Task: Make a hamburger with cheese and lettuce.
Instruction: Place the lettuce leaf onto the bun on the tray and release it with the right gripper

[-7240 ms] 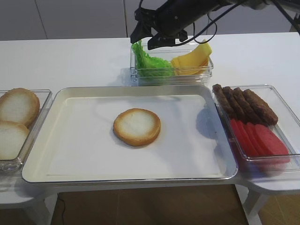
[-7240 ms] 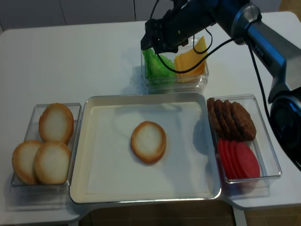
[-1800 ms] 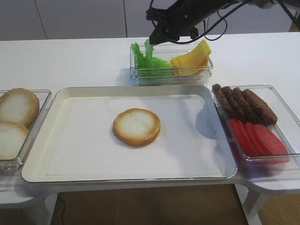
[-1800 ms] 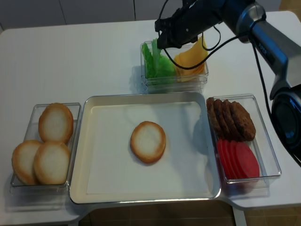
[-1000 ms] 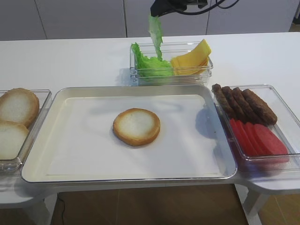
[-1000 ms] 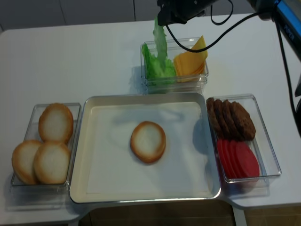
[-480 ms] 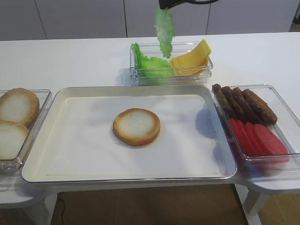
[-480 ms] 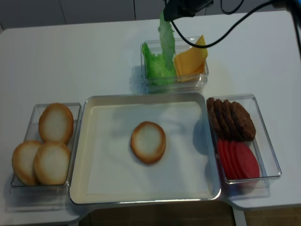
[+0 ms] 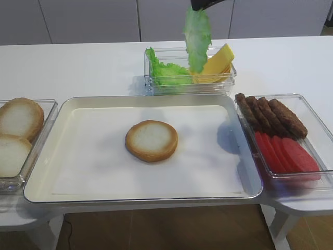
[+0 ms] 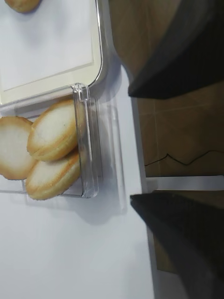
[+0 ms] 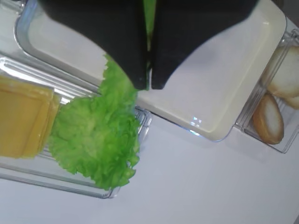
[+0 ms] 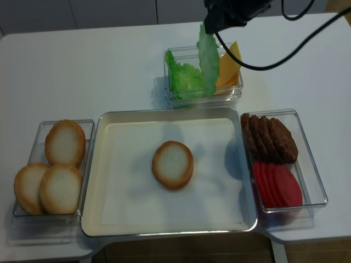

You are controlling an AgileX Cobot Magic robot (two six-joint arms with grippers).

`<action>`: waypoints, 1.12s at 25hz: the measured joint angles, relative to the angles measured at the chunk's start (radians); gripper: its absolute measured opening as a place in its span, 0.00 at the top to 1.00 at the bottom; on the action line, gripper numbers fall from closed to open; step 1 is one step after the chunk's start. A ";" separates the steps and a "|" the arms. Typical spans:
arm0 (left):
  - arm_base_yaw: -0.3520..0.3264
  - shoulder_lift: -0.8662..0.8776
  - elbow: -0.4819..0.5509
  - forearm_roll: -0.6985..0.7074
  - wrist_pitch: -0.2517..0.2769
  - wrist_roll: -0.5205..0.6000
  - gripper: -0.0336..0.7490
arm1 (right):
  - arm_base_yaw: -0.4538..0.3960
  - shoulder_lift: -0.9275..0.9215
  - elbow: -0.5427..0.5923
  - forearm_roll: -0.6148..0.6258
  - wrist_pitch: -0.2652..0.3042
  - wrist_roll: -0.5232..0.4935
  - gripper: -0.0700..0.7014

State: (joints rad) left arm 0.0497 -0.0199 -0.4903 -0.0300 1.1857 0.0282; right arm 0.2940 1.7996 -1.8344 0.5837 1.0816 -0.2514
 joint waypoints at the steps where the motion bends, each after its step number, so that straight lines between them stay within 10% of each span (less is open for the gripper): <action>1: 0.000 0.000 0.000 0.000 0.000 0.000 0.36 | 0.000 -0.019 0.020 -0.001 0.002 0.000 0.90; 13: 0.000 0.000 0.000 0.000 0.000 0.000 0.36 | 0.000 -0.165 0.340 -0.012 -0.016 -0.012 0.90; 28: 0.000 0.000 0.000 0.000 0.000 0.000 0.36 | 0.103 -0.182 0.488 0.013 -0.187 -0.054 0.90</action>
State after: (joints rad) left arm 0.0497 -0.0199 -0.4903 -0.0300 1.1857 0.0282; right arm 0.3971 1.6174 -1.3467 0.5966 0.8948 -0.3049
